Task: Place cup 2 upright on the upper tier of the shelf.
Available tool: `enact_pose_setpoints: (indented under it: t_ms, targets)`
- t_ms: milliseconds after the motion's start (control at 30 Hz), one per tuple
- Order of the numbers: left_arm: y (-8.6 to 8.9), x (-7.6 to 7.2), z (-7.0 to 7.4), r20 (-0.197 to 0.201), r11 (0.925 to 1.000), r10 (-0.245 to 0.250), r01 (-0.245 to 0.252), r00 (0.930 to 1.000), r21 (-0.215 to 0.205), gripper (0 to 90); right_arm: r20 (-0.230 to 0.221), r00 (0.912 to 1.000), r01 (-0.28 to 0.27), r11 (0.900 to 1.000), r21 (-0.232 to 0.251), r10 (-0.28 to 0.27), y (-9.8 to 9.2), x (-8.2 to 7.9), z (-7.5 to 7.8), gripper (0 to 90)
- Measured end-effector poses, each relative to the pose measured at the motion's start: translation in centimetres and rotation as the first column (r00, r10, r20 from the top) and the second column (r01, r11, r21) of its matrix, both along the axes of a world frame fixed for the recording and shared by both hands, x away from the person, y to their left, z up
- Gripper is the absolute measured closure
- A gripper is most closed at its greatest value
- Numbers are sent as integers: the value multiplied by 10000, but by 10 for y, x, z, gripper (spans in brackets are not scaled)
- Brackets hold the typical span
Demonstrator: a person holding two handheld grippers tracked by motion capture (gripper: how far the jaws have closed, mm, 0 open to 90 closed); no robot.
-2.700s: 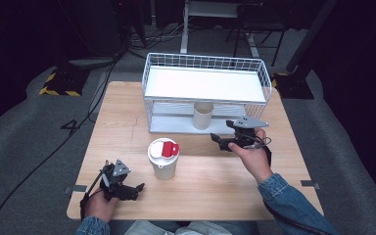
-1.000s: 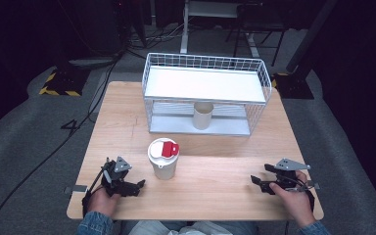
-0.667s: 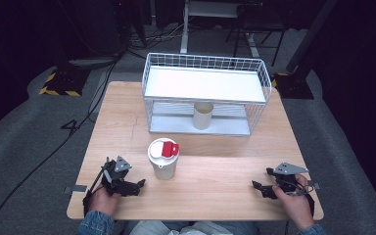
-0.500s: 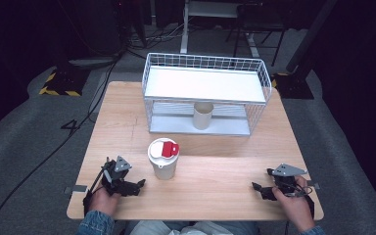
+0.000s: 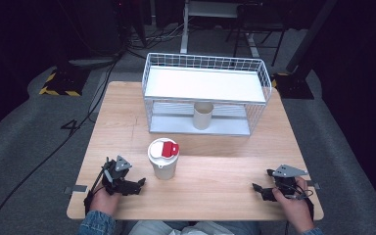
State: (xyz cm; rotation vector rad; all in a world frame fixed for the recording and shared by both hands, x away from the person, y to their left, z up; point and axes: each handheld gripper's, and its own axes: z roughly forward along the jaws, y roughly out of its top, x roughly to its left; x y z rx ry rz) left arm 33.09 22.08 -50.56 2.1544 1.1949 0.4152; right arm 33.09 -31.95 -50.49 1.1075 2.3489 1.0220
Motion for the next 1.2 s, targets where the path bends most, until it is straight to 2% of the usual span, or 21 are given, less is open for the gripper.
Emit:
enact_pose_setpoints:
  t_ms: [133,233,333,367,400,467,533,567,600,700,733,767,800,833,933,967,1167,1200]
  targets:
    - [-3,0,6,-622,9993,106,-84,9980,356,0,-6,10000,-1,10000,1,1,0,0,0,142]
    - [-3,-3,7,-633,9995,16,4,9980,321,0,-15,10000,-18,10000,21,18,0,0,0,140]
    - [-2,-8,12,-209,9993,-294,298,9994,224,0,-29,10000,-52,10000,23,52,0,1,0,140]
    - [-2,-8,12,-209,9993,-294,298,9994,224,0,-27,10000,-53,10000,22,53,0,1,0,140]
    - [-2,-12,17,152,9989,-462,461,9988,95,0,-29,10000,-52,10000,23,52,0,1,0,140]
    - [-3,-15,22,483,9977,-665,670,9966,-75,0,-28,10000,-54,10000,23,54,0,1,0,140]
    - [-4,-17,24,614,9974,-696,705,9957,-135,0,-26,10000,-55,10000,22,55,0,1,0,140]
    - [-5,-20,27,1025,9964,-760,795,9918,-309,0,-27,10000,-53,10000,23,54,0,1,0,140]
    - [-6,-21,29,1193,9958,-803,850,9896,-341,0,-28,10000,-55,10000,22,55,0,1,0,140]
    - [-8,-25,35,1636,9914,-915,1053,9823,-777,0,-30,10000,-52,10000,24,52,0,1,0,140]
    - [-8,-25,35,1636,9914,-915,1053,9823,-777,0,-30,10000,-52,10000,24,52,0,1,0,140]
    - [-10,-28,37,1886,9874,-933,1152,9776,-1088,0,-29,10000,-52,10000,22,52,0,1,0,140]
    - [-10,-28,37,1886,9874,-933,1152,9776,-1088,0,-29,10000,-52,10000,22,52,0,1,0,140]
    - [-13,-30,39,2112,9829,-1008,1303,9722,-1305,0,-29,10000,-52,10000,22,52,0,1,0,140]
    - [-19,-32,40,2495,9791,-1072,1458,9624,-1419,0,-29,10000,-52,10000,23,52,0,1,0,140]
    - [-21,-32,41,2598,9786,-1045,1458,9600,-1454,0,-27,10000,-52,10000,23,52,0,1,0,140]
    - [-33,-30,41,2885,9608,-1273,1902,9490,-2017,0,-29,10000,-53,10000,24,53,0,1,0,140]
    - [-33,-30,41,2885,9608,-1273,1902,9490,-2017,0,-27,10000,-50,10000,28,50,0,1,0,140]
